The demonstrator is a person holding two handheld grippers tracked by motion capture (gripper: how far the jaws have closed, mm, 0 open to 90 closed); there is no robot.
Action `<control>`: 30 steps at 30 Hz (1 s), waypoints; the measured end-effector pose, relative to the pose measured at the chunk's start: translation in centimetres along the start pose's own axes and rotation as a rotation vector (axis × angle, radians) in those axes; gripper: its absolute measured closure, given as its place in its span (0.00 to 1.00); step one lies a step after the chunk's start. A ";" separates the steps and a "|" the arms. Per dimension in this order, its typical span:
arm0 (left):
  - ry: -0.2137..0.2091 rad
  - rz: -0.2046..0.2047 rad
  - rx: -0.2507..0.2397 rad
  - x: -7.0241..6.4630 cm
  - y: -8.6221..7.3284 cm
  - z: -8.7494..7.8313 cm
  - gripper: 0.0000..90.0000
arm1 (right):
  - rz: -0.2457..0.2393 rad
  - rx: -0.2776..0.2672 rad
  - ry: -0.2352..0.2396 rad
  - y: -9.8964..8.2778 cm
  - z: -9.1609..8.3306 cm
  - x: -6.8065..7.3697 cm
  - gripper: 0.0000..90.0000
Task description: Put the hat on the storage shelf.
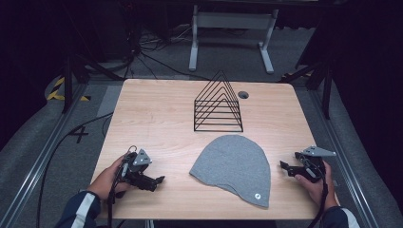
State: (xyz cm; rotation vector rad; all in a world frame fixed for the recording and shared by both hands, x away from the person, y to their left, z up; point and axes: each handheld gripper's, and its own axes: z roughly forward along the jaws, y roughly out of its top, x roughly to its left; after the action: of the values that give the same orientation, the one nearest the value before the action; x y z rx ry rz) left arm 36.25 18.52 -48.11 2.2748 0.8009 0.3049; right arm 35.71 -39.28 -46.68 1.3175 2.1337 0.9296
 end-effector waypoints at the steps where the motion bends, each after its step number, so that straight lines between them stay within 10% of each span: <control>1: -0.004 0.001 -0.004 0.1 0.2 0.2 0.00 | 0.000 0.000 0.000 0.0 0.0 0.0 0.24; 11: -0.028 0.026 0.013 0.6 0.9 0.6 0.01 | 0.001 0.001 -0.001 0.0 0.0 0.0 0.24; 18: -0.101 0.102 0.020 1.2 2.1 0.8 0.19 | 0.008 0.002 0.013 0.0 -0.2 0.4 0.33; 24: -0.123 0.115 -0.038 0.3 5.0 2.1 0.31 | -0.096 -0.019 0.121 0.9 -1.1 4.1 0.56; 30: -0.141 0.232 -0.023 -2.3 8.6 4.9 0.40 | -0.202 0.012 0.199 1.1 -1.4 7.9 0.72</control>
State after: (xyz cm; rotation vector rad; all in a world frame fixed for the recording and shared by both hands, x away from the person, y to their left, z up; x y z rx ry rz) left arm 40.47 9.56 -45.79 2.3404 0.4597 0.2541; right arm 32.04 -32.24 -45.20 1.0276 2.3729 0.9996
